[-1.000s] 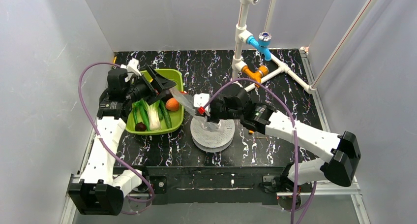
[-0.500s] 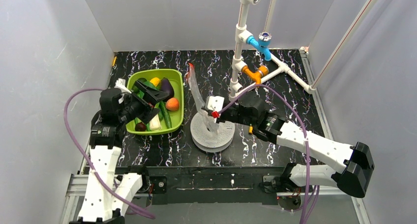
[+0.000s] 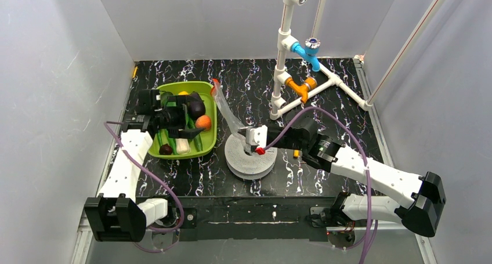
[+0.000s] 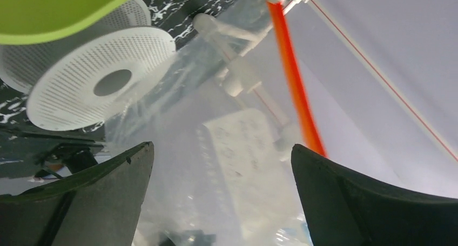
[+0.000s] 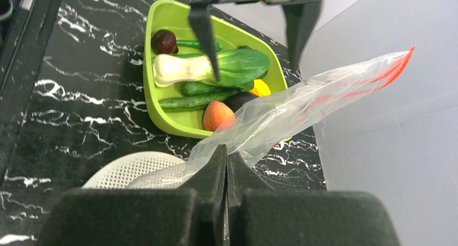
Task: Place the food in the zip-top bag and seal the zipper
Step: Open the zipper of the food storage bag.
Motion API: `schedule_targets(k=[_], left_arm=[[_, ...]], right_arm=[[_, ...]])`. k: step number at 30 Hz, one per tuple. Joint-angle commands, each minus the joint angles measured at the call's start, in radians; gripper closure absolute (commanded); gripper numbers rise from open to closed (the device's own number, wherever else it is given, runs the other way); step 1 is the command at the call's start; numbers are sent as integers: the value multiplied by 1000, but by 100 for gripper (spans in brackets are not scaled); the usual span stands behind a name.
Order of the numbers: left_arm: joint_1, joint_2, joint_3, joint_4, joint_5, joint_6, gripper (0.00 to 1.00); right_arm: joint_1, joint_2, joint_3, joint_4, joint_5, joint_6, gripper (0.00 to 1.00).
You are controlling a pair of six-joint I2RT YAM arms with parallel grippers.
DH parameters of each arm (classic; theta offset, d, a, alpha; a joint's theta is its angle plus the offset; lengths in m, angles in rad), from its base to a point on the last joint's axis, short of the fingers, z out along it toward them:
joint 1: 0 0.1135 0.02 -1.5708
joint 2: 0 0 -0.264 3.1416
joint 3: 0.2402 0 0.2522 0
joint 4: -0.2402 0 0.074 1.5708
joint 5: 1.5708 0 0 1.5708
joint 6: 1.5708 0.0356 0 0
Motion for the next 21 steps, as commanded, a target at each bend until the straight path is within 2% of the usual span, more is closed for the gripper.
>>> schedule_targets(k=[1,5,12,21], left_arm=[[9,52,115,-196,-2,-59,2],[9,101,124,-192,68,-103,2],[9,125,150,-203,67,-105,2],[8,213,224,-157,114,-49,2]], right_arm=[[0,-22,-27,-1,-46,-129,99],[3,-28,-47,0,-62,-183,99],[18,-23,-40,-5,-41,-199,99],[38,-17,-32,-29,-17,-217,99]])
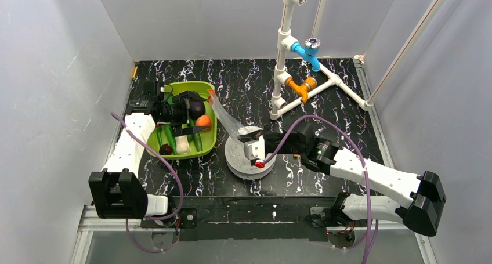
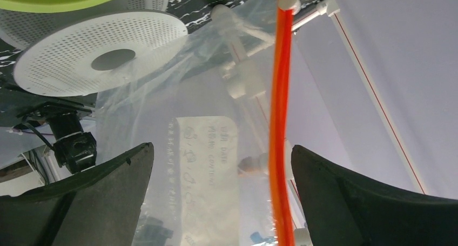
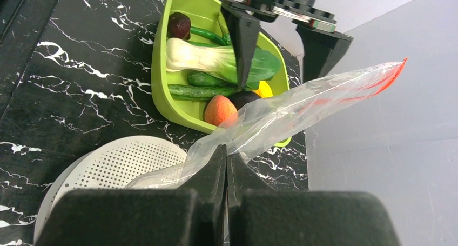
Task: Place the food in the zip-top bag and seal the zipper
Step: Open the zipper of the food storage bag.
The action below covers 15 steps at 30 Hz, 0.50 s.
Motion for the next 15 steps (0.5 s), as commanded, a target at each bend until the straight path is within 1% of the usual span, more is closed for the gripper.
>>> schedule_targets(k=[1,5,7,11,15], left_arm=[[3,34,87,10,44,45,2],[-15,28,86,9,23,48,2],[-26,24,73,10,31,48,5],[-50,-9,35,10,23,43,23],[-69,-44,-6,37,15,21,52]], right_arm=[[14,-11,19,1,13,-25,99],[20,-2,26,-6,22,-34,99],[20,4,28,-4,32,-37,99],[24,11,23,16,58,-36,99],[31,22,19,31,81,-38,99]])
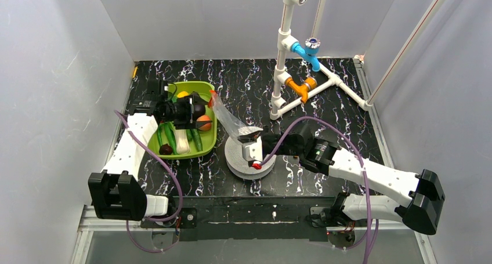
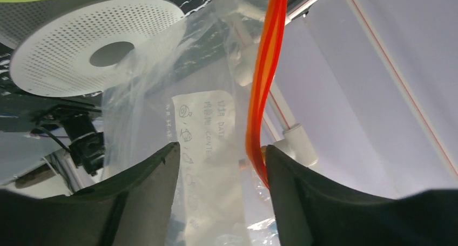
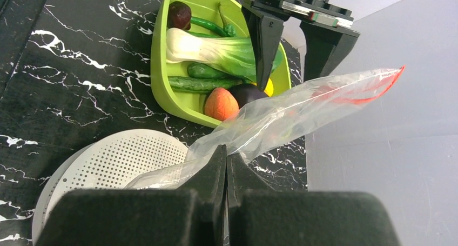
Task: Place the food in the zip-top bag and seal the zipper
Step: Open the zipper of the food storage bag.
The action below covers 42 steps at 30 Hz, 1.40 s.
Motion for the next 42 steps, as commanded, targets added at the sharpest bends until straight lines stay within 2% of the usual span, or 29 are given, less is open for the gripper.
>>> schedule_targets(k=[1,5,7,10,13,14,18,23,27,31,35,42], left_arm=[[-19,-54,-44,21,19,-15,60],[-18,-23,-62,156,57,-19,78],[-18,-4,-62,229,74,-13,99],[-18,12,-60,343,69,19,100],[-12,24,-23,459,29,153,100],[-11,32,1,468,13,251,100],[-11,60,112,462,-29,599,100],[-13,84,111,605,41,845,100],[-38,82,76,648,43,988,100],[-95,28,-62,776,16,1057,100],[-130,-45,-96,718,-44,1134,100],[-162,-140,-157,762,-97,1158,100]], right_arm=[[15,15,19,53,42,-18,99],[34,24,10,82,71,-25,99],[44,34,17,88,107,-24,99],[51,48,24,125,202,19,96],[51,46,23,214,338,157,65],[51,44,36,219,385,225,53],[51,60,146,81,541,543,29],[50,112,320,-241,559,890,18],[36,153,440,-358,568,1093,8],[27,253,588,-429,632,1213,7],[26,388,770,-550,762,1337,8],[25,615,1071,-715,1059,1420,14]])
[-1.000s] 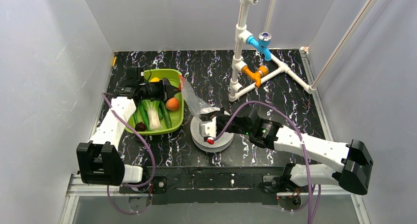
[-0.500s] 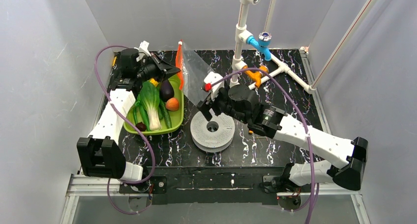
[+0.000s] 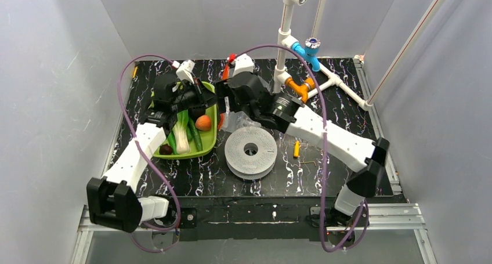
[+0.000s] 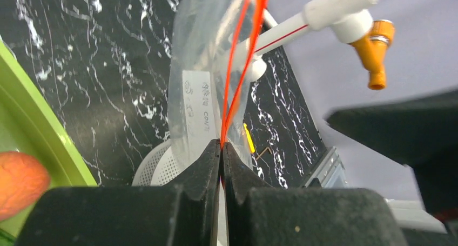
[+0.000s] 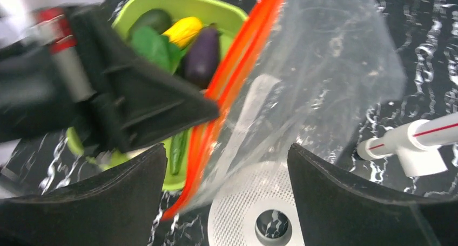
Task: Place the food in the zip-top bag and seal the zipper
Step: Open the zipper of the food storage bag.
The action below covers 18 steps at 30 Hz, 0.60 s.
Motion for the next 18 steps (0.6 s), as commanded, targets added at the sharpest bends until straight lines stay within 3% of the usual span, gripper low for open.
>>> schedule_targets(k=[1,5,13,18], left_arm=[[-13,-76,-32,53,-49,50,100],[-16,-72,-35,61,-49,39,100],[-17,-49,-43,89,-24,14,100],[-17,-38,-44,92,-22,15,100]], right_arm=[[-4,119,215,-148,284,93,15],[-4,218,337,-172,368,46,17],[-38,253,321,-94,385,-4,27],[-46,263,324,-64,374,-12,28]])
